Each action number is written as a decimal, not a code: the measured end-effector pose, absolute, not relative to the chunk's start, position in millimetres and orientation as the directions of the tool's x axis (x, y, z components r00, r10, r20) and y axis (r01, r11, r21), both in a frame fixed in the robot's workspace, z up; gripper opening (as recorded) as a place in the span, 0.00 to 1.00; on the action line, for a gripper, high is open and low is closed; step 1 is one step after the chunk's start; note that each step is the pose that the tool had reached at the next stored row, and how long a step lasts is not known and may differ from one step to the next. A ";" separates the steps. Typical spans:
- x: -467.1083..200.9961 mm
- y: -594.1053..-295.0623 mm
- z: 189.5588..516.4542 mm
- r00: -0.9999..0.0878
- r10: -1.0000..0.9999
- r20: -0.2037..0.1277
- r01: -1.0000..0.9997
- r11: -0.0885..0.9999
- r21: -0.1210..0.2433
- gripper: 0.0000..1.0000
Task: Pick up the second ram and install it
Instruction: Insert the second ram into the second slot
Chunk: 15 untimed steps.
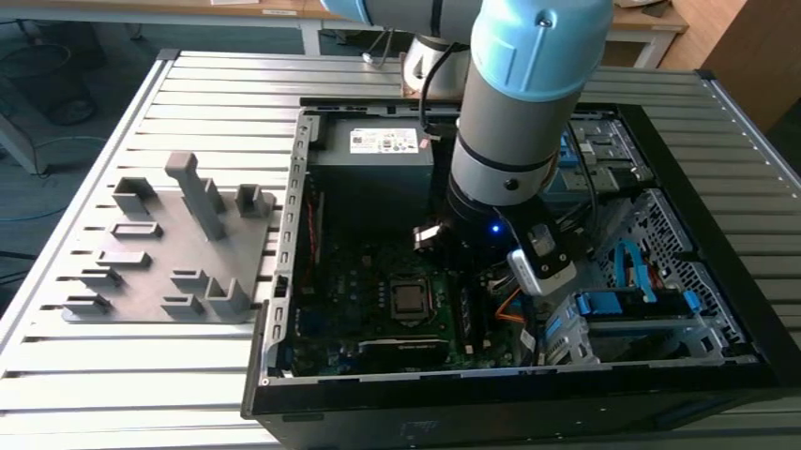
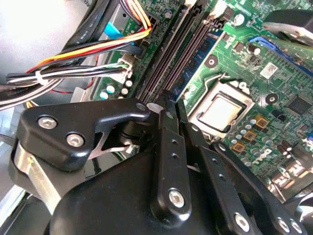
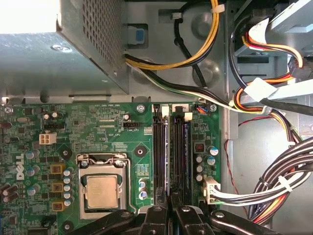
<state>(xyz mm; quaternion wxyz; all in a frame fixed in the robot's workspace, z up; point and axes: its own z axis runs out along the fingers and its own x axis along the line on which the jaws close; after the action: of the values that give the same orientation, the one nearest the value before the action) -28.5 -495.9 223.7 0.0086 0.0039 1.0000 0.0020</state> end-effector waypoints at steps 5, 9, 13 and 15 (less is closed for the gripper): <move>-28.4 -495.9 221.6 -1.000 -0.006 -0.017 -0.007 1.000 0.004 0.14; -29.1 -495.9 220.2 -1.000 -0.008 -0.017 -0.008 1.000 0.003 0.14; -29.2 -496.1 218.2 -1.000 -0.012 -0.017 -0.012 1.000 0.000 0.14; -29.2 -496.2 217.3 -1.000 -0.019 -0.017 -0.019 1.000 -0.004 0.14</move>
<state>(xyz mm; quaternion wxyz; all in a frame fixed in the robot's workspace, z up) -29.2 -496.2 217.3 0.0085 -0.0094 0.9999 -0.0018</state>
